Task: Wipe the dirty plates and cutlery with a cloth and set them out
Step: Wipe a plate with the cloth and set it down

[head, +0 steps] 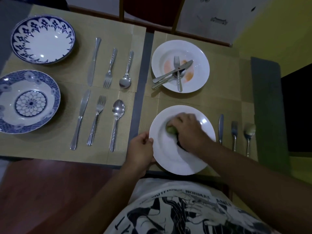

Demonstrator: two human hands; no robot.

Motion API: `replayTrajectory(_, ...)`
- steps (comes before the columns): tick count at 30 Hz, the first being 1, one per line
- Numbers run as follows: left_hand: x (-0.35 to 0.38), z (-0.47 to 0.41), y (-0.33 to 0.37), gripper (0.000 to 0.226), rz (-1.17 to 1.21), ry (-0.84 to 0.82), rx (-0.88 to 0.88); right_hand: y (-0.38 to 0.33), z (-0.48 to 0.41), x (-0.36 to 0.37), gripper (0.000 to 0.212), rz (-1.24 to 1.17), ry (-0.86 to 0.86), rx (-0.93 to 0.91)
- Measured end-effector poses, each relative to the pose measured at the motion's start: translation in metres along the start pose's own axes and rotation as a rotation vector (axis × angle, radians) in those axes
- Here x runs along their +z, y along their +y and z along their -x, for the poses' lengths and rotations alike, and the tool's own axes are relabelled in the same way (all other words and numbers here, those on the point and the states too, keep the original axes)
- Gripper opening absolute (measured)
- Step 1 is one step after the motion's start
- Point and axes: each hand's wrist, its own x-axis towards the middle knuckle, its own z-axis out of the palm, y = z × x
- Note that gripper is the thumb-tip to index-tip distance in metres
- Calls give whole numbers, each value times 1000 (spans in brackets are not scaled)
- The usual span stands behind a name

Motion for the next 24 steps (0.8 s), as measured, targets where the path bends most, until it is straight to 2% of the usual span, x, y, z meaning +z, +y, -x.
replayTrajectory(2, 4, 3, -2, 28, 14, 42, 15, 17, 12, -6, 52, 109, 58, 121)
replayTrajectory(4, 5, 4, -2, 25, 37, 66, 21, 20, 36, -3, 54, 162, 72, 165)
replayTrajectory(6, 5, 1, -3, 21, 44, 77, 19, 9, 57, 3, 55, 41, -24, 180)
replayTrajectory(8, 4, 2, -2, 20, 59, 57, 10, -8, 60, 11, 56, -128, -167, 87)
replayTrajectory(10, 2, 2, -4, 23, 53, 19, 6, -24, 44, 14, 57, -207, -216, -21)
replayTrajectory(12, -1, 2, -6, 22, 63, -11, 14, -28, 21, 11, 56, -214, -176, -39)
replayTrajectory(15, -2, -1, -5, 19, 58, -17, 29, -12, -5, -4, 57, -180, -24, 123)
replayTrajectory(17, -2, -3, -8, 18, 60, 5, 29, 2, -3, -11, 57, -152, -32, 158)
replayTrajectory(19, 0, -4, -8, 19, 83, 30, 23, 14, 14, -17, 71, -174, -196, 112)
replayTrajectory(21, 1, -5, -10, 21, 117, 47, 12, 22, 35, -27, 99, -188, -369, 105)
replayTrajectory(22, 2, -4, -9, 21, 131, 51, 11, 23, 45, -29, 107, -174, -407, 102)
replayTrajectory(24, 3, -2, -10, 21, 133, 59, 9, 19, 60, -22, 108, -137, -369, 71)
